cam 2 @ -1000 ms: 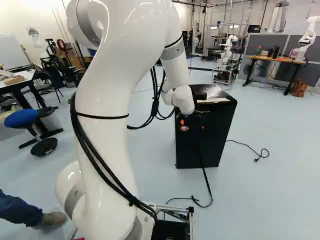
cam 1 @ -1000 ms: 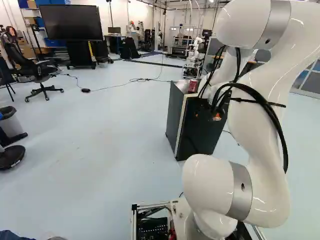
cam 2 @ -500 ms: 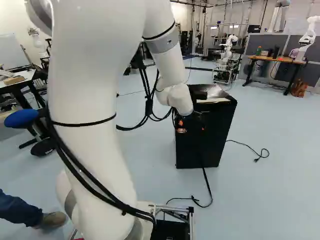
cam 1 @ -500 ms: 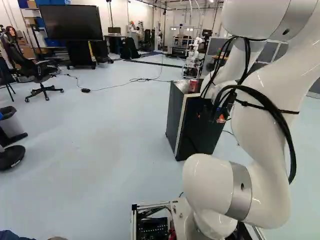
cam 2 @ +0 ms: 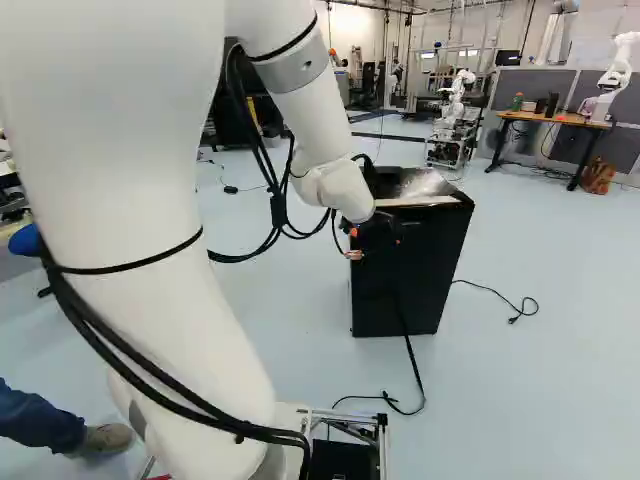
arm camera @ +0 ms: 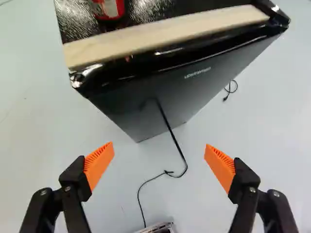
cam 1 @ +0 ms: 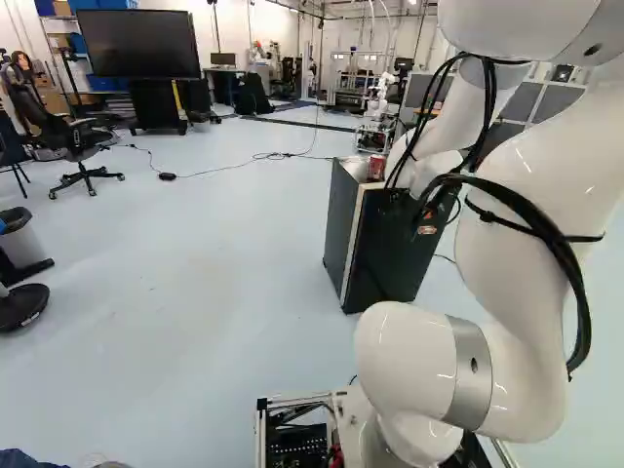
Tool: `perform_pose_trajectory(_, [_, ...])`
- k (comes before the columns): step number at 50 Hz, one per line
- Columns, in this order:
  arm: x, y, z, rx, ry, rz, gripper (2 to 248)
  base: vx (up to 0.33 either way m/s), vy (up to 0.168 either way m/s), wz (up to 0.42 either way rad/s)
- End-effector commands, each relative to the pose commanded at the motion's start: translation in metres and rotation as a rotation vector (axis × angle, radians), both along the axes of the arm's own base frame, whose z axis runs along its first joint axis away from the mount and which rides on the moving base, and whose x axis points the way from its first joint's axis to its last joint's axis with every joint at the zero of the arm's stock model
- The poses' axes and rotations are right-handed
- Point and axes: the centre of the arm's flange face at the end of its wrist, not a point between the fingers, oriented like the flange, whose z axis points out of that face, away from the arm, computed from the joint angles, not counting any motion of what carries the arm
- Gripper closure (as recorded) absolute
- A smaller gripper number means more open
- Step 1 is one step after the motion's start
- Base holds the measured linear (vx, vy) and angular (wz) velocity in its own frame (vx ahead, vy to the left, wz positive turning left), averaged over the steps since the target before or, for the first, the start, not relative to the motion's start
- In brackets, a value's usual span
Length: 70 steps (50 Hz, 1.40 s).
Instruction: Grab a drink from the fridge
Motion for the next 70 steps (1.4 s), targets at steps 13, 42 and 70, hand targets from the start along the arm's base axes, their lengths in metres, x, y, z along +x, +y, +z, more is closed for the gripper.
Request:
perform_pose_trajectory(13, [0.005,0.013,0.02,-0.034,-0.101,0.034,3,0.0,0.0,0.0])
perform_pose_trajectory(42, [0.05,0.03,0.059,-0.093,-0.301,0.109,3,0.0,0.0,0.0])
perform_pose_trajectory(70, [0.113,0.033,0.042,-0.1,-0.371,0.155,3,0.0,0.0,0.0])
